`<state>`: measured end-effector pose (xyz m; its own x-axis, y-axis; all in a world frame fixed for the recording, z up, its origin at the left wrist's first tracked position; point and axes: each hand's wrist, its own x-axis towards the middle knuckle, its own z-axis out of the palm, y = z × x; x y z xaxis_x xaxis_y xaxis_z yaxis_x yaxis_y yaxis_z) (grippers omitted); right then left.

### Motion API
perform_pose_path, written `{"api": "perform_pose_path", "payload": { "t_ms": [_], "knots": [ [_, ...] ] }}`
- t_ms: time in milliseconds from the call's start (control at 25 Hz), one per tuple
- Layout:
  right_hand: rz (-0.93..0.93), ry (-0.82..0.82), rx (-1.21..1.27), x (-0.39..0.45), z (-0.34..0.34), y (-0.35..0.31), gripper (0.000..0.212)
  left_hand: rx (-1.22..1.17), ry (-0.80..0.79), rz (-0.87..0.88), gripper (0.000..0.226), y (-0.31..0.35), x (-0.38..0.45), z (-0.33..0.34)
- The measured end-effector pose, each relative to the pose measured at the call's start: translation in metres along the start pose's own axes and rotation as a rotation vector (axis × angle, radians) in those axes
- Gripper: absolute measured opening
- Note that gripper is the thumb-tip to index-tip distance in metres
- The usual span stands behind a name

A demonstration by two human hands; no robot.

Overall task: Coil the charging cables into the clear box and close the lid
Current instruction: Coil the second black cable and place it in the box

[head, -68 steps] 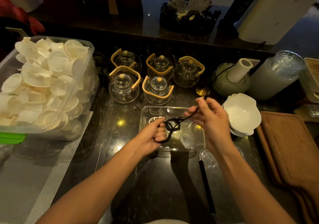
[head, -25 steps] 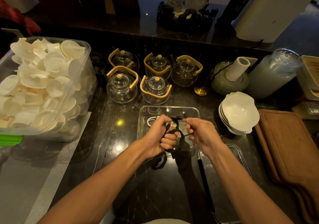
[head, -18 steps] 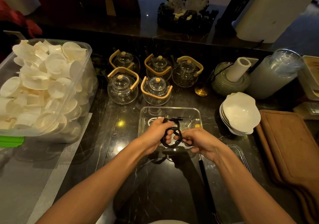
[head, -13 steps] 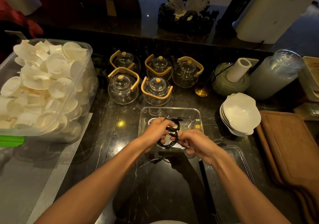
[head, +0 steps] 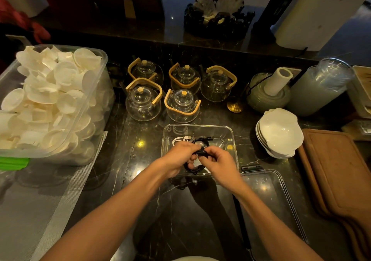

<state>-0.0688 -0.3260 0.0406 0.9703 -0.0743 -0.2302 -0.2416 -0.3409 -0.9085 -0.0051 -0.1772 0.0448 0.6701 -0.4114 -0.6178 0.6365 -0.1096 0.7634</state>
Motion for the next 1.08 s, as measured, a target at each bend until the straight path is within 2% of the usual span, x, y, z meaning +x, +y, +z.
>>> {"api": "perform_pose_path", "payload": {
  "t_ms": [160, 280, 360, 480, 600, 680, 800, 880, 1000, 1080],
  "knots": [
    [-0.206, 0.185, -0.497, -0.008, 0.008, 0.003, 0.018, -0.059, -0.049, -0.064, 0.017, 0.001, 0.001, -0.001],
    [-0.346, 0.203, -0.621, -0.006, 0.008, 0.006, 0.017, -0.102, -0.044, -0.103, 0.016, 0.001, 0.002, -0.003],
    [-0.262, 0.060, -0.436, 0.001, 0.004, 0.007, 0.015, -0.120, -0.040, -0.116, 0.014, 0.000, 0.002, -0.005],
    [0.013, -0.262, 0.016, 0.009, -0.011, 0.000, 0.014, -0.066, -0.066, -0.113, 0.017, -0.005, 0.000, -0.010],
    [0.133, -0.474, 0.200, 0.007, -0.021, -0.009, 0.010, 0.057, -0.055, -0.051, 0.026, -0.006, -0.002, -0.010],
    [0.098, -0.445, 0.211, 0.005, -0.019, -0.012, 0.009, 0.103, -0.010, 0.017, 0.030, -0.005, -0.001, -0.008],
    [0.044, -0.268, 0.243, 0.004, -0.008, -0.012, 0.016, 0.031, -0.005, 0.000, 0.028, -0.005, 0.001, -0.005],
    [-0.047, -0.166, 0.117, 0.004, -0.002, -0.010, 0.020, -0.044, -0.006, -0.058, 0.027, -0.007, 0.002, -0.002],
    [-0.405, -0.048, -0.477, 0.003, 0.000, -0.004, 0.020, -0.178, 0.005, -0.108, 0.024, -0.008, 0.003, 0.000],
    [-0.595, -0.005, -0.683, 0.002, -0.003, -0.003, 0.023, -0.260, -0.010, -0.136, 0.027, -0.007, 0.002, -0.001]
  ]
}}
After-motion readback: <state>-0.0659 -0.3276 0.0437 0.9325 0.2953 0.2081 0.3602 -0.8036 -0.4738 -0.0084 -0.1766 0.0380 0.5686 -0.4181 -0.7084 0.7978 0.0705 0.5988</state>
